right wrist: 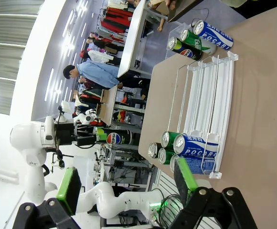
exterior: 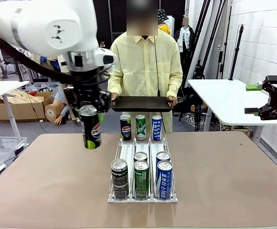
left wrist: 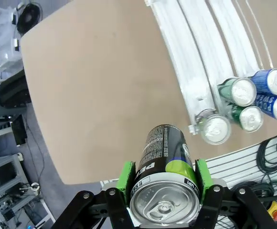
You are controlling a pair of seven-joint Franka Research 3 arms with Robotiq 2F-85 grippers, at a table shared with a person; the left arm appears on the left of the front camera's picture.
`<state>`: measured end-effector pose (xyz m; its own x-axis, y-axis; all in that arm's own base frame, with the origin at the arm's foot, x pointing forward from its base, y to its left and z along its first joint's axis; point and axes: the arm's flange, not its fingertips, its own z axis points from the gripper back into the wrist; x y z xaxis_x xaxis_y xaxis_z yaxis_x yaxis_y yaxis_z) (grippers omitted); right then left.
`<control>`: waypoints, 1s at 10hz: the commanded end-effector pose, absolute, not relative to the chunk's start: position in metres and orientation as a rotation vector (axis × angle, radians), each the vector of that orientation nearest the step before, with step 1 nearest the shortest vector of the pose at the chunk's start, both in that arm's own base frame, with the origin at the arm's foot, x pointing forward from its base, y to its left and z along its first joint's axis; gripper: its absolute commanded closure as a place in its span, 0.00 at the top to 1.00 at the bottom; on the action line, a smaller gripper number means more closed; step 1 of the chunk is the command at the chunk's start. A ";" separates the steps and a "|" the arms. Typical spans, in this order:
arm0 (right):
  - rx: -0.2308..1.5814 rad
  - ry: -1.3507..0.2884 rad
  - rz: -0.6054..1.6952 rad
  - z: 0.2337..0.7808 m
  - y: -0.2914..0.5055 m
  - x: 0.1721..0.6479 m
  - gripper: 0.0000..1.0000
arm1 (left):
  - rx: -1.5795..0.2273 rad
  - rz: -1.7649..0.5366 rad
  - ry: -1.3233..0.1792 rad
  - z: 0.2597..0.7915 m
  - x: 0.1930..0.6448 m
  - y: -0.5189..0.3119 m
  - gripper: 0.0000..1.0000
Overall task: Retrieve and hand over the desired beverage to the person.
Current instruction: Pick up a can of the same type that the person held from the Automatic Can Dispenser.
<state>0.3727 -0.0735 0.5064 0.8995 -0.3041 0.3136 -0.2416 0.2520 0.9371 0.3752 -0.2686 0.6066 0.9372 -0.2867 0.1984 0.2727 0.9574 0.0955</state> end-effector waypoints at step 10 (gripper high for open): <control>1.344 -0.493 -0.036 0.508 -0.073 0.374 1.00 | 0.072 -0.156 -0.253 0.595 0.346 -0.130 0.00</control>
<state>0.3726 -0.0737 0.5064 0.8996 -0.3042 0.3135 -0.2413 0.2522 0.9371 0.3432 -0.1266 0.5911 0.9558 -0.1617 0.2457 0.1440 0.9856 0.0884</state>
